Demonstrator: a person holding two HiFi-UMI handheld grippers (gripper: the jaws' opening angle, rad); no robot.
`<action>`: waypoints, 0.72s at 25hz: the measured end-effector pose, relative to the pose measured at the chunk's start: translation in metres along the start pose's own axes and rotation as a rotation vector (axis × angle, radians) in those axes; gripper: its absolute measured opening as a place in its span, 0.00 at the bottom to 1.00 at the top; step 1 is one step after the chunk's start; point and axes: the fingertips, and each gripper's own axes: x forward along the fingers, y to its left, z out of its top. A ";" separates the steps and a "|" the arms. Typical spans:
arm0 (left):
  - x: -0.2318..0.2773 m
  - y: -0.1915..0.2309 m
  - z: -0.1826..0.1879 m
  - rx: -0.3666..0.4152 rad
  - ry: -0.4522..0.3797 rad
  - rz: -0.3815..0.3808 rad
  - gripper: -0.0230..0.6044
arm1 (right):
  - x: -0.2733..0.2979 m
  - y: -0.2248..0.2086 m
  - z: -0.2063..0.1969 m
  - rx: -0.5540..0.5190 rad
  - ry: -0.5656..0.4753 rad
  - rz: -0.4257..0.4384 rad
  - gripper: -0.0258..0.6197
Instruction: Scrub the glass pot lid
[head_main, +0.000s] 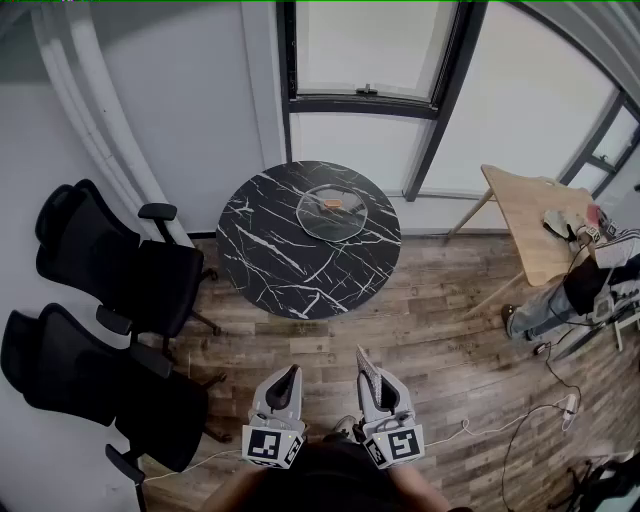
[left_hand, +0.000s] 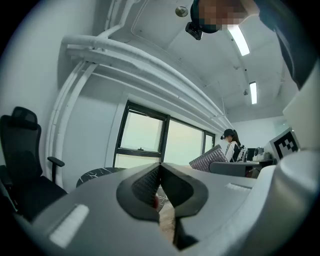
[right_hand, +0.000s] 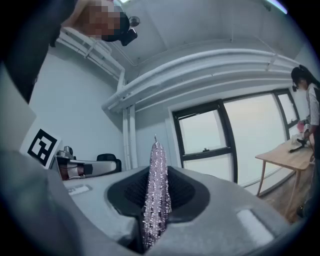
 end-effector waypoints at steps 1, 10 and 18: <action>-0.002 0.000 0.003 -0.004 0.002 0.004 0.04 | 0.000 0.002 0.000 0.000 0.000 0.000 0.16; -0.008 0.003 0.013 0.005 -0.009 0.010 0.04 | 0.003 0.014 -0.003 -0.007 0.008 0.021 0.16; -0.014 0.012 0.017 0.024 -0.009 -0.014 0.04 | 0.009 0.023 0.001 0.035 -0.004 0.016 0.16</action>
